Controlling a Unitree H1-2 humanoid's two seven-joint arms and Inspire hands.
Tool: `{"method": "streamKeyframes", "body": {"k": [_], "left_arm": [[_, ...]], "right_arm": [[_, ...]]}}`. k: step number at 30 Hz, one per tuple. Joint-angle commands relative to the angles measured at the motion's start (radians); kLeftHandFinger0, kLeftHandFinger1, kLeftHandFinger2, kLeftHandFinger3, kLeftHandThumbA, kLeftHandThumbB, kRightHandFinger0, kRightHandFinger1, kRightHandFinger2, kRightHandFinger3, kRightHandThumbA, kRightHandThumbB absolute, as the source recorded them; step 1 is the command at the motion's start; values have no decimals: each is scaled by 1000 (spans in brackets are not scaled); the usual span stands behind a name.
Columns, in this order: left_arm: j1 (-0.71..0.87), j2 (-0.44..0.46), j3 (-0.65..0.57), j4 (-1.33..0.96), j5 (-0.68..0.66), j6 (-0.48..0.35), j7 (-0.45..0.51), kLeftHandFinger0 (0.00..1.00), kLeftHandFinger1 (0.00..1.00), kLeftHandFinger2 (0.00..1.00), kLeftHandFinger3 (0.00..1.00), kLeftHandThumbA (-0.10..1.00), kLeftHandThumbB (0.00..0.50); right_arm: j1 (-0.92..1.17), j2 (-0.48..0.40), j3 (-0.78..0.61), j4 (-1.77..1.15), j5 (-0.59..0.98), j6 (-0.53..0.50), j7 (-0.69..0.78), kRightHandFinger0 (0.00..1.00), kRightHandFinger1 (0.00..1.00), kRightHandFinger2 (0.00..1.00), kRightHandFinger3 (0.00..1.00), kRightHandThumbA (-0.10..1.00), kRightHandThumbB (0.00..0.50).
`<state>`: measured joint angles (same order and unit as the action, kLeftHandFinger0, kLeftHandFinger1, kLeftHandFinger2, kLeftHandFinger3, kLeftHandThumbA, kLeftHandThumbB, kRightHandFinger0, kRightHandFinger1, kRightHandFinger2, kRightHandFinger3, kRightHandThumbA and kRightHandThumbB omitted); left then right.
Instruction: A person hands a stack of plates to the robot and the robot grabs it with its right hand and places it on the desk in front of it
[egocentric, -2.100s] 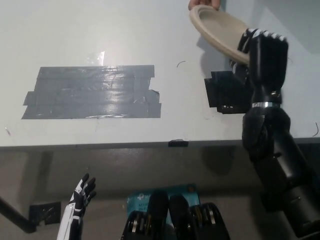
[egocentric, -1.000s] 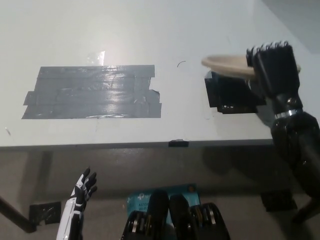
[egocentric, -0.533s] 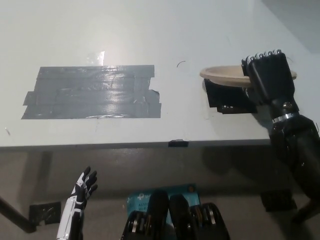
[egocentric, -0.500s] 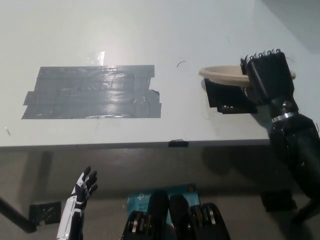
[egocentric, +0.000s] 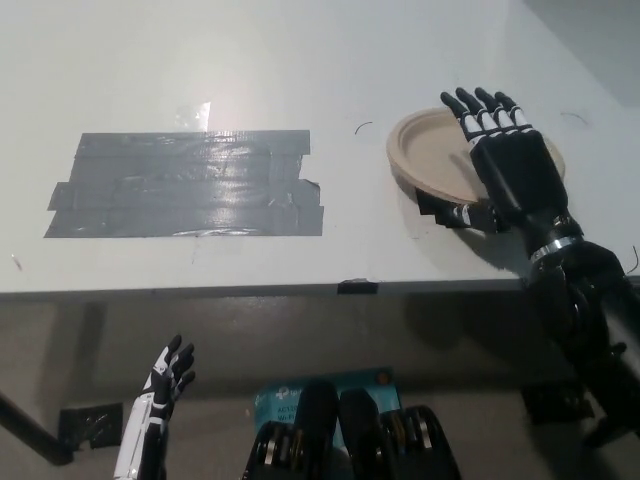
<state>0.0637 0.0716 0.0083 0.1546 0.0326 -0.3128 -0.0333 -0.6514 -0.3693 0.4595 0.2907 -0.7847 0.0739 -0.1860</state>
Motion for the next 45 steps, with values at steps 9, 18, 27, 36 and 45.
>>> {"method": "streamKeyframes", "body": {"k": [9,18,27,36,45], "left_arm": [[-27,18,3,-42,21,12,5,1000,1000,1000,1000,1000,162],[-43,15,5,-40,9,27,3,1000,1000,1000,1000,1000,177],[-99,15,0,-29,12,35,0,1000,1000,1000,1000,1000,146],[-72,17,-7,-27,20,36,-4,1000,1000,1000,1000,1000,148],[-46,16,-11,-20,10,21,-13,1000,1000,1000,1000,1000,165]], "right_arm": [[-133,-221,-92,-571,782,368,816,1000,1000,1000,1000,958,500],[-110,-190,-347,-754,1275,366,692,1000,1000,1000,1000,1000,500],[-49,-250,-420,-1047,1284,353,482,1000,1000,1000,1000,1000,500],[350,-152,-390,-1154,1161,266,355,1000,1000,1000,1000,1000,500],[657,69,-391,-880,1062,65,332,1000,1000,1000,1000,1000,402]]}}
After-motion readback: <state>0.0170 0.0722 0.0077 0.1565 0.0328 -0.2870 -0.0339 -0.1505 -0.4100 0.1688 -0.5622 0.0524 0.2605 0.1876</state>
